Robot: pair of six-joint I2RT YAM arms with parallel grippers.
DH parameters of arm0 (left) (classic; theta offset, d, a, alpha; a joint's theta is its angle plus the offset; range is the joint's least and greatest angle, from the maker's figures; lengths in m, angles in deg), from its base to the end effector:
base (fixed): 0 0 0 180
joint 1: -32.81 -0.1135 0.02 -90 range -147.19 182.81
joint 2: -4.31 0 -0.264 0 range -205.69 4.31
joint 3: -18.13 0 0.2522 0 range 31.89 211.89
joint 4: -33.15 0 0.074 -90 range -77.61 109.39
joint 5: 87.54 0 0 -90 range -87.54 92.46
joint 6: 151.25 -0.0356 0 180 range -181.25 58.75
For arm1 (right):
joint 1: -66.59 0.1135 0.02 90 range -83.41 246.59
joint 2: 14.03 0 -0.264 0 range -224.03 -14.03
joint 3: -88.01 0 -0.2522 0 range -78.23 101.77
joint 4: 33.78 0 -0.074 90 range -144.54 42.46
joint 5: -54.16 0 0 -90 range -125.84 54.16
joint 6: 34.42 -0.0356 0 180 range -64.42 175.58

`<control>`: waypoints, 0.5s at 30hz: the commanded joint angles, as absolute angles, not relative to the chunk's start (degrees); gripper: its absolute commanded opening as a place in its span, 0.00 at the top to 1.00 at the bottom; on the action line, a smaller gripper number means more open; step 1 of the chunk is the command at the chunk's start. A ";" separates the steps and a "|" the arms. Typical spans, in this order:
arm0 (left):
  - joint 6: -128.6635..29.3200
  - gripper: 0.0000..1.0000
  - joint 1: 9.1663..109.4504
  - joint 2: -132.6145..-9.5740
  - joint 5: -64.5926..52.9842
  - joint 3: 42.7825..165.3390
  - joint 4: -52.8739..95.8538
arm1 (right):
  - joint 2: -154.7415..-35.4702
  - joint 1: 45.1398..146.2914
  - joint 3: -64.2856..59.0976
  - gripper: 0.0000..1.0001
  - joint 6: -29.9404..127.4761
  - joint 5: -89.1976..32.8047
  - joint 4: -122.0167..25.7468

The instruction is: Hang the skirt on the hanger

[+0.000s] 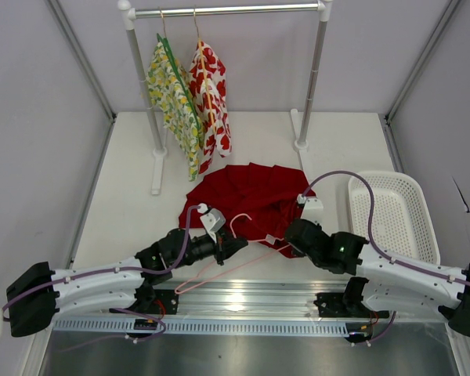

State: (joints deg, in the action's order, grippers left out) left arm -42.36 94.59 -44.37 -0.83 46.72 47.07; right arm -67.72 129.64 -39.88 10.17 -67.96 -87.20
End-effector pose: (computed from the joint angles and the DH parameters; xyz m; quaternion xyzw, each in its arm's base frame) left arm 0.0887 -0.1697 0.2134 0.2898 0.6853 -0.4485 0.4952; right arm 0.0964 0.1479 0.2340 -0.0583 0.9184 0.0802 0.3830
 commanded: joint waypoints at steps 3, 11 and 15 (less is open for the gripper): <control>-43.85 1.00 95.12 -43.06 -1.15 49.56 47.78 | -67.55 129.96 -36.13 0.92 9.62 -71.08 -87.79; -44.29 1.00 95.12 -42.19 -0.88 49.65 46.99 | -68.52 127.85 -34.11 0.97 9.61 -70.73 -88.94; -44.46 1.00 95.12 -41.04 -0.53 49.47 46.63 | -68.34 125.04 -33.49 0.97 10.84 -68.71 -88.41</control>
